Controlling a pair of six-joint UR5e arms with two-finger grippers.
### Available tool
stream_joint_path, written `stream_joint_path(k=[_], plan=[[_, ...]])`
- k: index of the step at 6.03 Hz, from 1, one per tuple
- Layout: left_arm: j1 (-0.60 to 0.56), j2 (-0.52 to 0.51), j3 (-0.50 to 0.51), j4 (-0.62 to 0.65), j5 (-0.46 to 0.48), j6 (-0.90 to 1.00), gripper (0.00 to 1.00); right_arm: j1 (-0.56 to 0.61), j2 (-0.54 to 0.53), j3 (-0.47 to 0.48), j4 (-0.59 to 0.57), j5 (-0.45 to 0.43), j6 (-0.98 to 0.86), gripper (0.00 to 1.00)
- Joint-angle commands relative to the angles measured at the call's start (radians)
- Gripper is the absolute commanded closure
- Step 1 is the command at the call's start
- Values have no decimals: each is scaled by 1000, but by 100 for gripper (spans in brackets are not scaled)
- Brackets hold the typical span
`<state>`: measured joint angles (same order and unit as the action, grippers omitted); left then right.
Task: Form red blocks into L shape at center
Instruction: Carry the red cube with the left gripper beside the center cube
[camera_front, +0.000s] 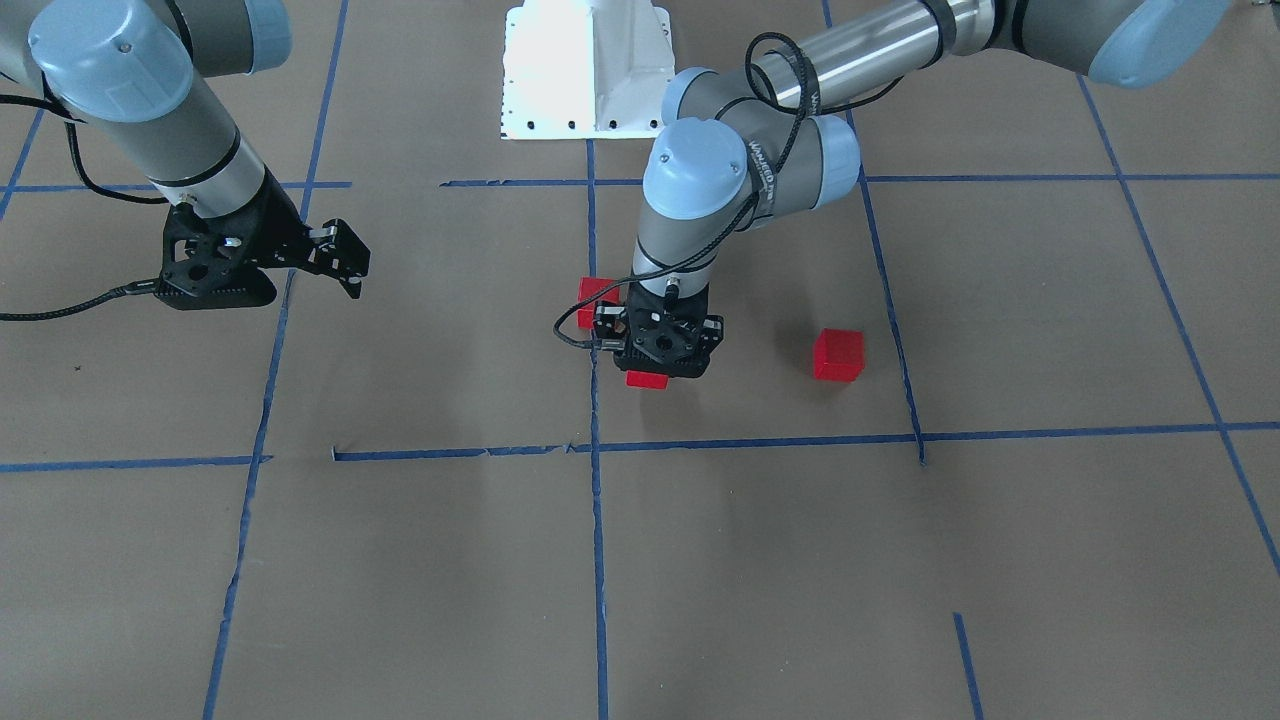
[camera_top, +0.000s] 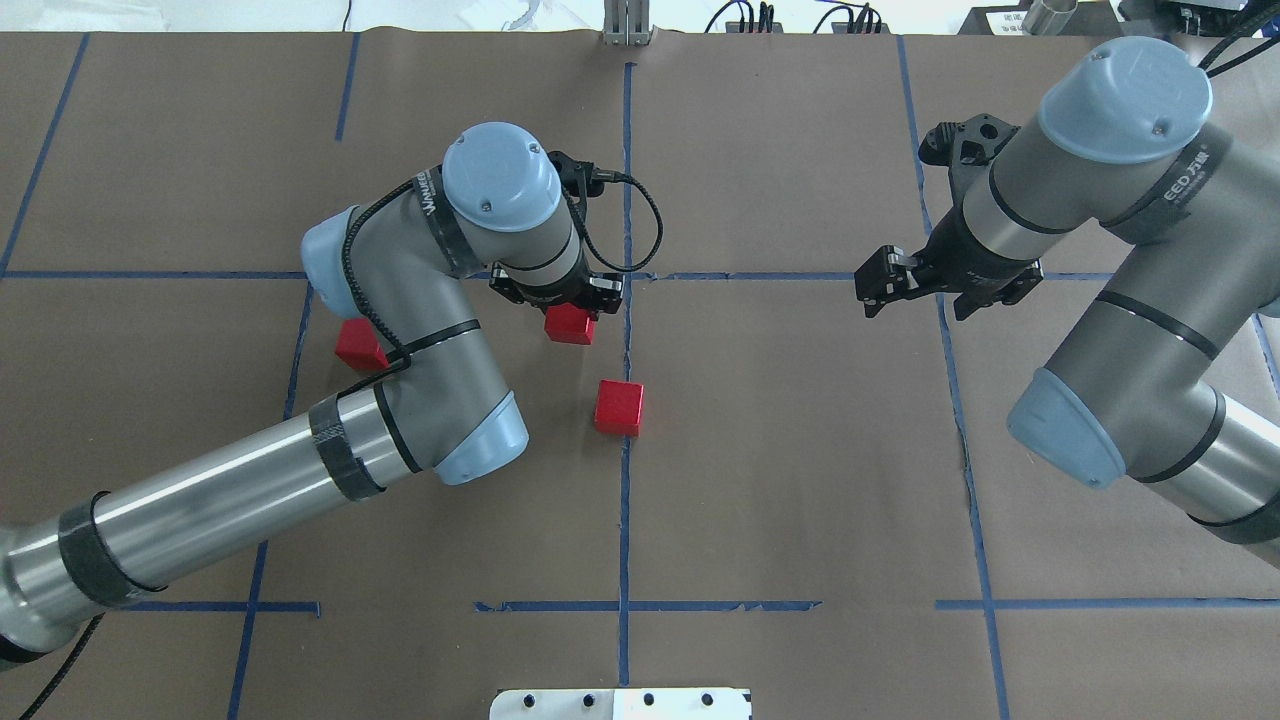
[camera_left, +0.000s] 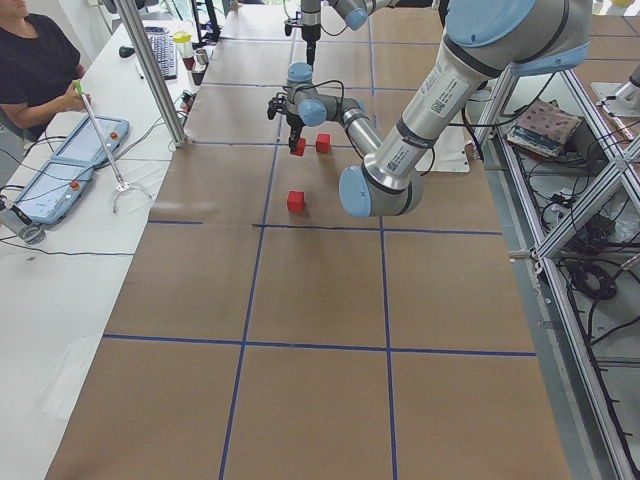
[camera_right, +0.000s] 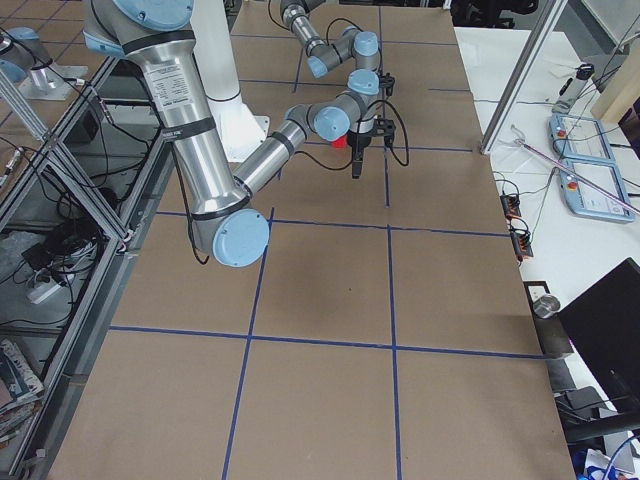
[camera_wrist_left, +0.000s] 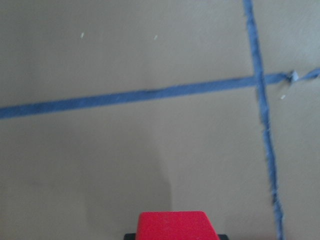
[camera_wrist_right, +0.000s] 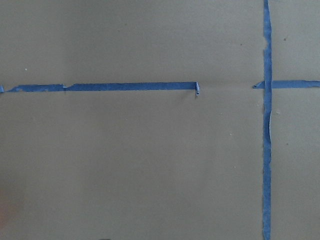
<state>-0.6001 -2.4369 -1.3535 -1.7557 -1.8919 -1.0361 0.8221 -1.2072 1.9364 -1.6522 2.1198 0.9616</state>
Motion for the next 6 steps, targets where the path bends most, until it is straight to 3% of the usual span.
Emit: stream_joint_path(k=[1, 6], plan=[[26, -42, 59, -1, 8, -12, 100, 2, -3, 1, 0, -1, -4, 0], [71, -56, 59, 7, 10, -76, 100, 0, -2, -1, 0, -4, -4, 0]])
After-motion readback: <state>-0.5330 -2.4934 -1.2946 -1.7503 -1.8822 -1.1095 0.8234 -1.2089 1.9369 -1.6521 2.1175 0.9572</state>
